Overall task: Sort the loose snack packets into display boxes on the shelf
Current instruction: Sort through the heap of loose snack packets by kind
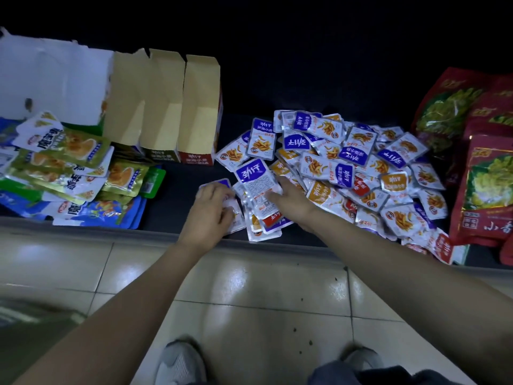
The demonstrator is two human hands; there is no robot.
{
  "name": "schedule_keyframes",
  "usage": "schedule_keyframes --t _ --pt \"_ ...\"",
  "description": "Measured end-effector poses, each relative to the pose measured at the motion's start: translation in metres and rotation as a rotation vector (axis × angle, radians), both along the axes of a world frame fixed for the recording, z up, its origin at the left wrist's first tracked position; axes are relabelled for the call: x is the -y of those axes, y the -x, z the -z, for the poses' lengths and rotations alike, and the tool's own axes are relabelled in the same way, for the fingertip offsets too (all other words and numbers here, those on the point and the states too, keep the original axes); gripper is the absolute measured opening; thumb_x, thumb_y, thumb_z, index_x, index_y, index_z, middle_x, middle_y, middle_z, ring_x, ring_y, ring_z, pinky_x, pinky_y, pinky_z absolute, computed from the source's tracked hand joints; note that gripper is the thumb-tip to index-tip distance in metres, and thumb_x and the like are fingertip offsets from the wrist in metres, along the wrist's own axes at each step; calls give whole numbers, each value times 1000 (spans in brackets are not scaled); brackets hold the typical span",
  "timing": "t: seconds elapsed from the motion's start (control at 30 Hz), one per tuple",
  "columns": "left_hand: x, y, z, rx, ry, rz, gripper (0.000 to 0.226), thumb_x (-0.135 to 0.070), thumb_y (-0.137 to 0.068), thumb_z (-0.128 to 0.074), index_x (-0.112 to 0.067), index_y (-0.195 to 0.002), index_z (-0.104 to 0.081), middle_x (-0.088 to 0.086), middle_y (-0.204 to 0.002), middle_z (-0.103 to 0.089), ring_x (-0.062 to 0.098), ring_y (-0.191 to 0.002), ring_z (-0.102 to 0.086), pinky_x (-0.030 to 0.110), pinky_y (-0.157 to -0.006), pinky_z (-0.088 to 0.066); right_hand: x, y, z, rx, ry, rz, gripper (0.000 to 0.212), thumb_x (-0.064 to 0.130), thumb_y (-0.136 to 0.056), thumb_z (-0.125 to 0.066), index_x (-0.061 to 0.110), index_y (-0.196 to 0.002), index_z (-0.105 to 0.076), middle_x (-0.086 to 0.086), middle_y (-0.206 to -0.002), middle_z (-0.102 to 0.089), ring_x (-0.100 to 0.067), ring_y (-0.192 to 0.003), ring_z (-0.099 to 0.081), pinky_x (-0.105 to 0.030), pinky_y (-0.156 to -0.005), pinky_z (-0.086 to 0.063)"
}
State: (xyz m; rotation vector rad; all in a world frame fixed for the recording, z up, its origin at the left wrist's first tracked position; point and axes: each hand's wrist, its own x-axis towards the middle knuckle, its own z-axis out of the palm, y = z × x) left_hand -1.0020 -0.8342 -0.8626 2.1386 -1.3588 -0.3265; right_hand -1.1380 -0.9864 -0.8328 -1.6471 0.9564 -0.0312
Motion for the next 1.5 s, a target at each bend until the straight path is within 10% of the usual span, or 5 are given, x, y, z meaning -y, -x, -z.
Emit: schedule_keyframes --t 0.33,0.6,1.07,1.23,1.5 --pt "18 1 -1 16 -107 141 53 -53 -96 -30 -35 -145 -43 -1 -162 -17 18 -148 -7 42 -119 -8 13 -1 -1 74 -104 53 42 13 -103 -43 9 -145 -40 -10 -145 -48 -20 -128 -49 -30 -107 -40" --pt "23 2 2 43 -40 108 54 -53 -92 -32 -27 -134 -53 1 -158 -26 19 -146 -14 44 -120 -9 60 27 7 -144 774 78 55 12 -86 -61 16 -139 -46 -8 -143 -45 -28 -132 -33 -40 -109 -28" --pt "51 14 -2 87 -146 322 61 -61 -85 -25 -30 -115 -68 -1 -151 -41 19 -147 -21 43 -121 -1 85 77 18 -188 878 -71 53 26 -84 -70 17 -134 -55 -7 -140 -49 -32 -131 -39 -38 -102 -26" --pt "82 26 -9 122 -98 351 56 -50 -92 -29 -20 -124 -63 4 -146 -46 25 -142 -30 49 -119 -10 94 93 9 -432 846 -48 71 49 -92 -56 24 -152 -27 -4 -162 -12 -26 -150 -1 -46 -115 -7" --pt "132 55 -6 132 -206 282 57 -29 -104 -37 -19 -156 -15 2 -163 -15 20 -150 -10 39 -121 -2 88 116 9 -188 537 -276 71 28 -91 -65 22 -152 -27 -3 -160 -21 -20 -147 -19 -34 -120 -14"
